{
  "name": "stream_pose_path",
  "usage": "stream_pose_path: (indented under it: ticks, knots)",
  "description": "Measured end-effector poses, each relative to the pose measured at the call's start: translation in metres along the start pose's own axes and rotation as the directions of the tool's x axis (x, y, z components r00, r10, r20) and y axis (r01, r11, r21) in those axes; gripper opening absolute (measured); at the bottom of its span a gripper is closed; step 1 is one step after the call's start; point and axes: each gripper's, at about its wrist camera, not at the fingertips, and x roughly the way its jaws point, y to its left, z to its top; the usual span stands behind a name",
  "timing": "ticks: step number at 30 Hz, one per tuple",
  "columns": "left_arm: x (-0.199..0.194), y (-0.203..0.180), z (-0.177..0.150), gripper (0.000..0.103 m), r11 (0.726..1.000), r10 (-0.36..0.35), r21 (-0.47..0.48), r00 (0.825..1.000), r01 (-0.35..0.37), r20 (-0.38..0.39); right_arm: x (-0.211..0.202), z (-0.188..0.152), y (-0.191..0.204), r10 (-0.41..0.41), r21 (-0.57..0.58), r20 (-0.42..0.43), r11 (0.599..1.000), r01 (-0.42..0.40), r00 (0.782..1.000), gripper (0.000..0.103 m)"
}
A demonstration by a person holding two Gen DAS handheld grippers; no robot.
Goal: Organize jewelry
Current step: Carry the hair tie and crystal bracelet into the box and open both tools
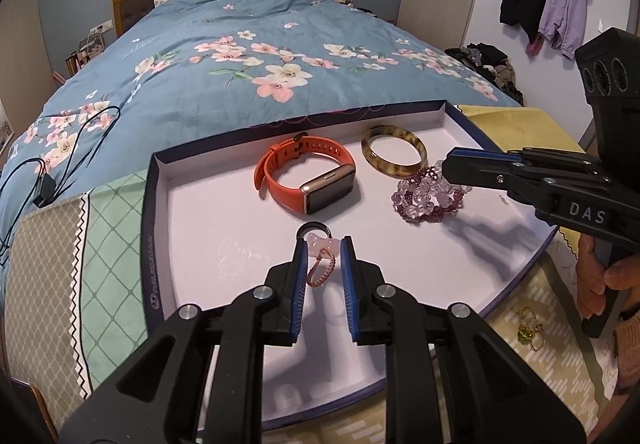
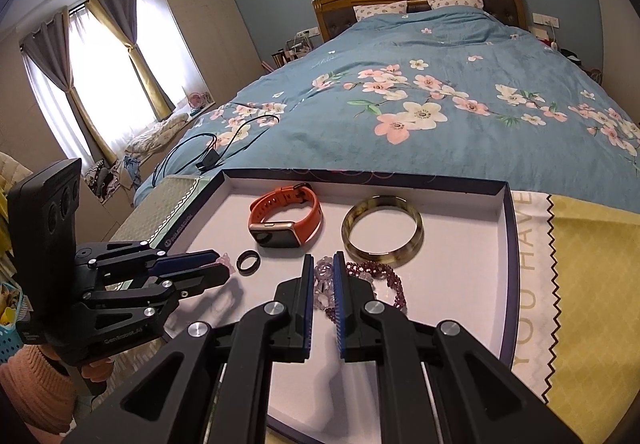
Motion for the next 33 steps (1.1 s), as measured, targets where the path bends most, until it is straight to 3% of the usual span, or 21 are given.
stream_pose_path:
  ticks: [12,16,19,27,33]
  knots:
    - [0.016,0.002,0.003,0.017,1.000,0.026,-0.008,1.000,-0.026,-0.014,-0.017,-0.002,0.005,0.016,0.007,0.027,1.000,-0.017,0.999,0.010]
    - [0.013,0.001,0.003,0.031,0.999,0.037,-0.011,0.999,-0.037,0.008,-0.029,-0.007,0.008,0.038,0.004,0.033,0.999,-0.038,0.999,0.015]
    - [-0.001,0.002,0.004,0.038,0.999,0.045,-0.016,0.998,-0.044,0.049,-0.040,-0.013,0.014,0.052,-0.016,0.034,0.999,-0.051,0.998,0.021]
    - [-0.060,-0.006,-0.012,0.043,0.998,0.061,0.022,0.984,-0.066,0.168,-0.062,-0.041,0.018,0.066,-0.043,0.000,0.997,-0.066,0.998,0.025]
    - [-0.088,-0.012,-0.041,0.045,0.999,0.017,0.032,0.983,-0.023,0.183,-0.064,-0.067,0.013,0.055,-0.032,-0.052,0.998,-0.057,0.997,0.025]
